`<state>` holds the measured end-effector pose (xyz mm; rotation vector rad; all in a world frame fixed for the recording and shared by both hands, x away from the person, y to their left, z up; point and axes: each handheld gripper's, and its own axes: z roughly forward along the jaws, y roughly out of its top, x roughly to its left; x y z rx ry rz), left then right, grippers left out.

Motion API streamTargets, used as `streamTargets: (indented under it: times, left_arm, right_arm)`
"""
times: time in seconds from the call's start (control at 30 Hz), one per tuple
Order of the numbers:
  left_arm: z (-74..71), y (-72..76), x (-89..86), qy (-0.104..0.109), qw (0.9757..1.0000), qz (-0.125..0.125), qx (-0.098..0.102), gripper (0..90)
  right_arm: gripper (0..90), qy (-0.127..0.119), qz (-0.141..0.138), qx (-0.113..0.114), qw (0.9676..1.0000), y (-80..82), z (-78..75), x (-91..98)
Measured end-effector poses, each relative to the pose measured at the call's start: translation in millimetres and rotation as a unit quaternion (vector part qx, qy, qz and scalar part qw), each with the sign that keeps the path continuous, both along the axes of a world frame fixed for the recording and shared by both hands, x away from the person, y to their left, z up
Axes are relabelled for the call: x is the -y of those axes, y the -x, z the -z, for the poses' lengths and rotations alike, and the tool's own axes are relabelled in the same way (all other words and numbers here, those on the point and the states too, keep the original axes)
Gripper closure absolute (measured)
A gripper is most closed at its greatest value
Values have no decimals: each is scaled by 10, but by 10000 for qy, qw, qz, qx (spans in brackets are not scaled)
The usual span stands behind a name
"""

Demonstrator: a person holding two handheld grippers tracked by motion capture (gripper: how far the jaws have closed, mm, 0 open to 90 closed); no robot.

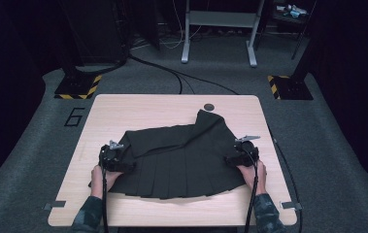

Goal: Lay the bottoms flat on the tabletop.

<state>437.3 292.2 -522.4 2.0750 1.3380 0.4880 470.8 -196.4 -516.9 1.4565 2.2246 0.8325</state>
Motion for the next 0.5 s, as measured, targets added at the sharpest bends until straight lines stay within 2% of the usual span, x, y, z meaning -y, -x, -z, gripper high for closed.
streamTargets:
  times: [0.03,0.07,0.13,0.37,0.43,0.5]
  left_arm:
    - [6,20,-7,22,10000,32,45,45]
    - [30,66,-6,75,9998,1,181,45]
    - [45,130,-8,108,9996,-12,259,45]
    - [67,393,10,181,9992,119,348,45]
    - [66,433,4,114,9991,216,355,45]
    - [71,450,16,149,9991,165,373,45]
  right_arm:
    - [95,-13,12,18,10000,37,3,6]
    - [97,-14,12,28,10000,67,4,12]
    - [101,-16,30,61,10000,145,9,30]
    - [105,-52,96,156,9998,466,25,113]
    - [112,-113,110,227,9996,547,38,148]
    - [112,-119,103,196,9997,581,33,167]
